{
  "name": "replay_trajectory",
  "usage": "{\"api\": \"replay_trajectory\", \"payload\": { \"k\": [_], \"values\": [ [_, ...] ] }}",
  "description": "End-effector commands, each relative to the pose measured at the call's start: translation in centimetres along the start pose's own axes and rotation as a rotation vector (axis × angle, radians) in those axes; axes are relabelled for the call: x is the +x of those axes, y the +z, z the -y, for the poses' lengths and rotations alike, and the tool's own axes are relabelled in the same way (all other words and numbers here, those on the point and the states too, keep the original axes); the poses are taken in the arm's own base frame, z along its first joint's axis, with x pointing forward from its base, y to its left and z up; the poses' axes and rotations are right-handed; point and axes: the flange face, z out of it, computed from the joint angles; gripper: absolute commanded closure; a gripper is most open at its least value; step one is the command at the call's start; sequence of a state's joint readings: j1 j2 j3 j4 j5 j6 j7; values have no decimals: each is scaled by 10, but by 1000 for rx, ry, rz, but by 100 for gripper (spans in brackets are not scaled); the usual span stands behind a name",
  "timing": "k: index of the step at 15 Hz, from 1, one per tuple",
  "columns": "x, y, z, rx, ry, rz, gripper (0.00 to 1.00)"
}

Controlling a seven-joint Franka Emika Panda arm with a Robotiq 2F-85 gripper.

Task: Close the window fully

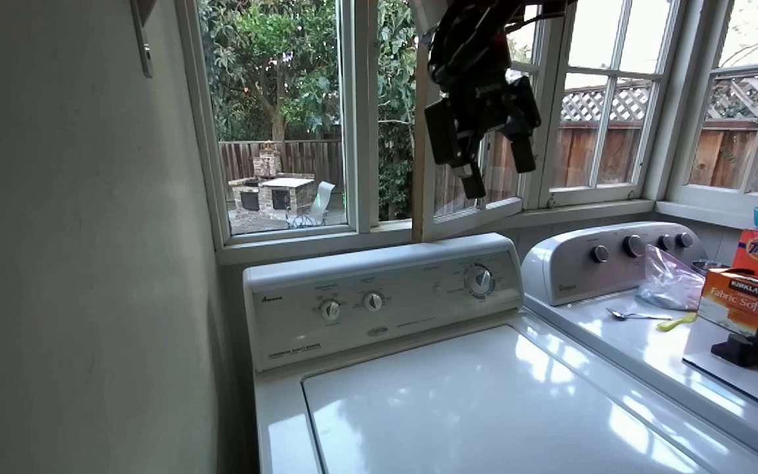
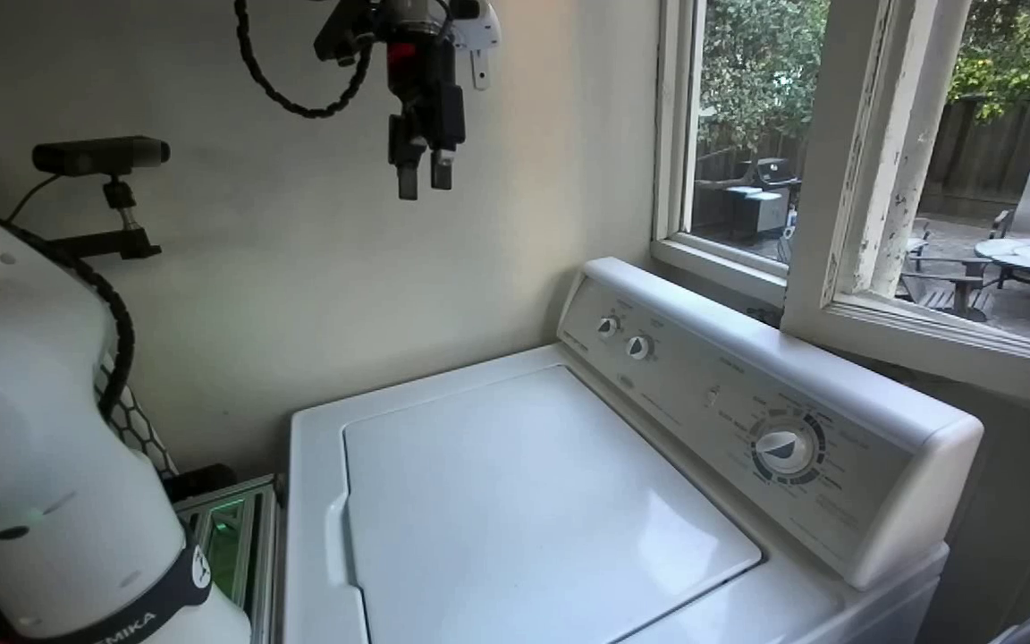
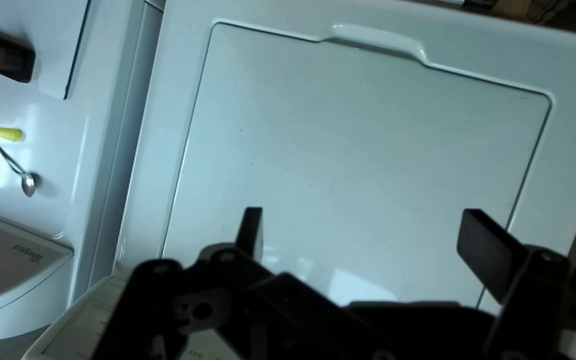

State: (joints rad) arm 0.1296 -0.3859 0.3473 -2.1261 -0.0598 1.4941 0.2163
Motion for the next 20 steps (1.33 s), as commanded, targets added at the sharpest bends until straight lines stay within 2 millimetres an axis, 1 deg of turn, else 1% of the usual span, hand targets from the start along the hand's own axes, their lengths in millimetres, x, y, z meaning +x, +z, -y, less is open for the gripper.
{"api": "replay_trajectory", "payload": {
  "k": [1, 5, 7, 10, 11, 12, 13, 14, 17, 20],
  "values": [
    [15, -11, -26, 48, 97, -129, 0],
    [40, -33, -80, 77, 192, -352, 0],
    [46, -47, -104, 63, 213, -474, 0],
    [52, -69, -139, 17, 244, -604, 0],
    [53, -80, -152, 25, 260, -654, 25],
    [55, -90, -163, 36, 273, -712, 27],
    [56, -100, -174, 50, 295, -761, 34],
    [58, -112, -187, 62, 332, -834, 44],
    [62, -136, -218, 47, 334, -1014, 67],
    [72, -152, -237, 6, 279, -1148, 91]
  ]
}}
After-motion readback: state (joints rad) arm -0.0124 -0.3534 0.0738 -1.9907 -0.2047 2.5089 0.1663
